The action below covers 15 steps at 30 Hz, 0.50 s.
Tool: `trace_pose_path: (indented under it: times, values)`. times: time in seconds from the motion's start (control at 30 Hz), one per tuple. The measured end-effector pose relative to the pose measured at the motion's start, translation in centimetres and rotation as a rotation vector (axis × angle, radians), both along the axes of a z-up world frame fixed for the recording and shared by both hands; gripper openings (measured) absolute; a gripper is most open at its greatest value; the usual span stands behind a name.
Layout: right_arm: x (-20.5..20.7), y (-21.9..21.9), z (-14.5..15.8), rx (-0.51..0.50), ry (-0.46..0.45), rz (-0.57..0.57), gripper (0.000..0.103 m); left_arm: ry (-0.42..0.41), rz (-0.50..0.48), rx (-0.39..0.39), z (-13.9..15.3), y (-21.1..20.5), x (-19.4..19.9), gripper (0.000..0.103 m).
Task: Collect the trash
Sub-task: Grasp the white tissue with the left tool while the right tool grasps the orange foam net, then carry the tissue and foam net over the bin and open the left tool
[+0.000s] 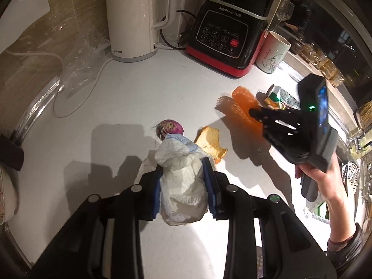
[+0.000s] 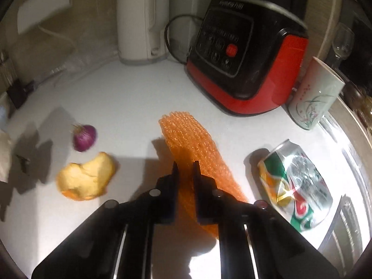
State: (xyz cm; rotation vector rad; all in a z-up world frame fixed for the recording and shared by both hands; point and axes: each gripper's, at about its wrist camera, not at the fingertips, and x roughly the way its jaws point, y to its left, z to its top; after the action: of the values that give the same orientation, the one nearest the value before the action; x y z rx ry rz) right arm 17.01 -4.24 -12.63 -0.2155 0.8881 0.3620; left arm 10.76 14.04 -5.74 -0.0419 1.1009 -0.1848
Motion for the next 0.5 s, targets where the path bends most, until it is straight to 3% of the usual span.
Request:
trace_pose_path:
  times: [0.27,0.5]
  values:
    - [-12.0,-1.7,5.3,0.145,-0.032,-0.039,0.012,-0.009,-0.111,-0.046,0.3,-2.4,-3.7,0.031]
    - [-24.0,-3.5,6.0,0.172,0.016,-0.1,0.012,-0.005,-0.203,-0.061,-0.5,-6.3,-9.9,0.031]
